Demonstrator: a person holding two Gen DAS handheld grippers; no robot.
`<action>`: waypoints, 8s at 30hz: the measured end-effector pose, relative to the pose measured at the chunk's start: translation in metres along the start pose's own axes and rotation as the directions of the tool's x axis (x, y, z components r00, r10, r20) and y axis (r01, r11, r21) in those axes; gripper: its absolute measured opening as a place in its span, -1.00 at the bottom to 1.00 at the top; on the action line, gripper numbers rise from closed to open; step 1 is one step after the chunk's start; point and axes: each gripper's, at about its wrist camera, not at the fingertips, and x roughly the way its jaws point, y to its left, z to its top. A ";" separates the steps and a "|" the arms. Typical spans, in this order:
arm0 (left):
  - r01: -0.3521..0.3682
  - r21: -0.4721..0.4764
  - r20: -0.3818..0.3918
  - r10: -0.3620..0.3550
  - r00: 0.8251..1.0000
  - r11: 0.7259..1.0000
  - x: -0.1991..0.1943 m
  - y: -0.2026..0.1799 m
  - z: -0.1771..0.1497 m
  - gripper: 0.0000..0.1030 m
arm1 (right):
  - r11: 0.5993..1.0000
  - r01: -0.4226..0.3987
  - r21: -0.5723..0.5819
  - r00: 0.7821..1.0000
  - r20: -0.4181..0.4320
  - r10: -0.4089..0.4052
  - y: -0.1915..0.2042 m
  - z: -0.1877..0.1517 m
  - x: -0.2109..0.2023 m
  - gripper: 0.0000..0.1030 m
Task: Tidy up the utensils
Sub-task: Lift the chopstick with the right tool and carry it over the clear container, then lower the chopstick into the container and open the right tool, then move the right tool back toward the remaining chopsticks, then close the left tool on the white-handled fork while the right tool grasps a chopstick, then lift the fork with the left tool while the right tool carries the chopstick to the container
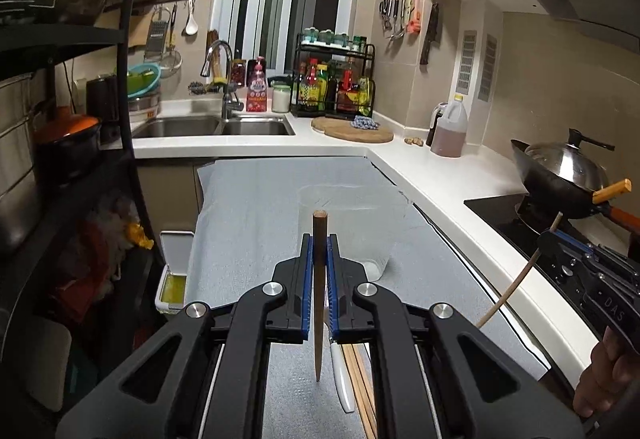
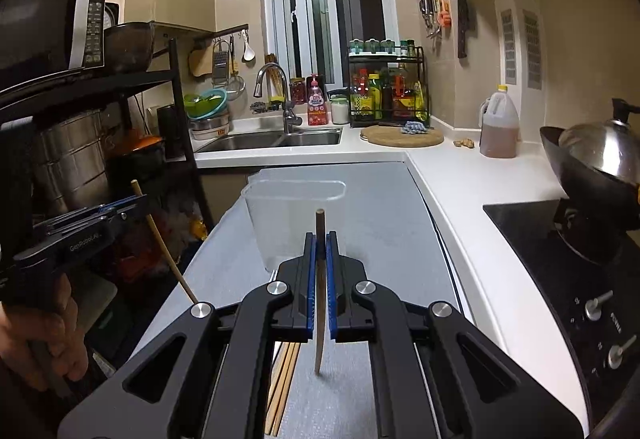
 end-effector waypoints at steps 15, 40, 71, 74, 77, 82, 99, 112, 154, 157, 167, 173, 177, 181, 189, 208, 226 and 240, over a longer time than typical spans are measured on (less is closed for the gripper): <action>0.064 -0.007 -0.027 -0.064 0.998 0.998 0.016 0.008 0.082 -0.87 | 0.998 -0.061 0.004 0.997 0.038 0.061 -0.003 0.108 0.028 -0.90; 0.122 -0.059 -0.064 -0.126 0.990 0.991 0.150 0.011 0.113 -0.87 | 0.997 -0.053 0.059 0.998 0.039 0.051 -0.023 0.126 0.161 -0.90; -0.026 0.008 0.046 0.026 0.999 1.000 0.018 0.003 0.044 -0.06 | 0.997 0.074 -0.037 0.997 0.016 -0.074 -0.006 0.042 0.045 -0.19; -0.031 0.010 0.043 0.031 0.999 0.999 0.005 0.000 0.017 -0.23 | 0.997 0.062 -0.041 0.998 0.008 -0.061 0.002 0.016 0.026 -0.19; -0.049 0.004 0.045 0.049 0.998 0.999 -0.006 -0.002 -0.009 -0.42 | 0.998 0.051 -0.030 0.999 -0.014 -0.052 0.006 -0.007 0.013 -0.23; -0.049 0.013 0.029 0.049 0.998 0.999 -0.016 -0.004 -0.046 -0.59 | 0.999 0.022 -0.024 0.999 -0.039 -0.023 0.010 -0.041 -0.002 -0.58; -0.050 -0.015 -0.069 0.049 0.996 0.999 0.001 0.006 -0.119 -0.63 | 0.998 -0.039 0.053 0.955 -0.293 0.053 0.032 -0.157 0.046 -0.71; 0.075 -0.080 -0.226 -0.091 0.970 0.994 0.039 -0.005 -0.145 -0.63 | 1.000 -0.011 0.011 0.930 -0.368 0.014 0.038 -0.179 0.068 -0.66; -0.096 0.031 -0.321 0.101 0.942 0.995 0.058 -0.022 -0.173 -0.32 | 0.998 0.056 0.027 0.938 -0.345 -0.043 0.012 -0.188 0.053 -0.67; -0.105 0.037 -0.313 0.111 0.943 0.994 0.058 -0.023 -0.173 -0.32 | 0.998 0.056 0.029 0.940 -0.337 -0.043 0.012 -0.188 0.053 -0.67; -0.120 0.049 -0.298 0.129 0.946 0.992 0.058 -0.023 -0.174 -0.49 | 0.998 0.066 0.015 0.945 -0.321 -0.057 0.014 -0.189 0.053 -0.74; -0.117 0.063 -0.299 0.131 0.945 0.991 0.059 -0.025 -0.173 -0.65 | 0.998 0.061 0.007 0.945 -0.321 -0.055 0.015 -0.188 0.054 -0.83; -0.115 0.058 -0.301 0.128 0.945 0.992 0.059 -0.025 -0.173 -0.65 | 0.998 0.061 0.006 0.945 -0.322 -0.056 0.016 -0.188 0.054 -0.85; -0.116 0.059 -0.301 0.129 0.945 0.991 0.059 -0.025 -0.173 -0.65 | 0.998 0.063 0.011 0.943 -0.328 -0.056 0.016 -0.187 0.053 -0.89; -0.114 0.062 -0.249 0.126 0.960 0.992 0.045 -0.024 -0.168 -0.66 | 0.997 0.077 -0.011 0.961 -0.266 -0.077 0.019 -0.169 0.034 -0.89; -0.132 0.078 -0.099 0.139 0.985 0.988 0.009 -0.020 -0.144 -0.66 | 0.994 0.099 -0.039 0.991 -0.090 -0.102 0.017 -0.120 -0.011 -0.89; -0.071 0.072 -0.015 0.072 0.997 0.995 0.010 -0.009 -0.064 -0.66 | 0.998 0.042 -0.049 0.999 0.035 -0.040 0.006 -0.041 -0.007 -0.89; -0.008 -0.010 -0.083 0.007 0.997 1.000 0.026 0.010 -0.016 -0.67 | 0.999 -0.030 -0.023 0.999 0.015 0.031 0.003 -0.003 0.017 -0.89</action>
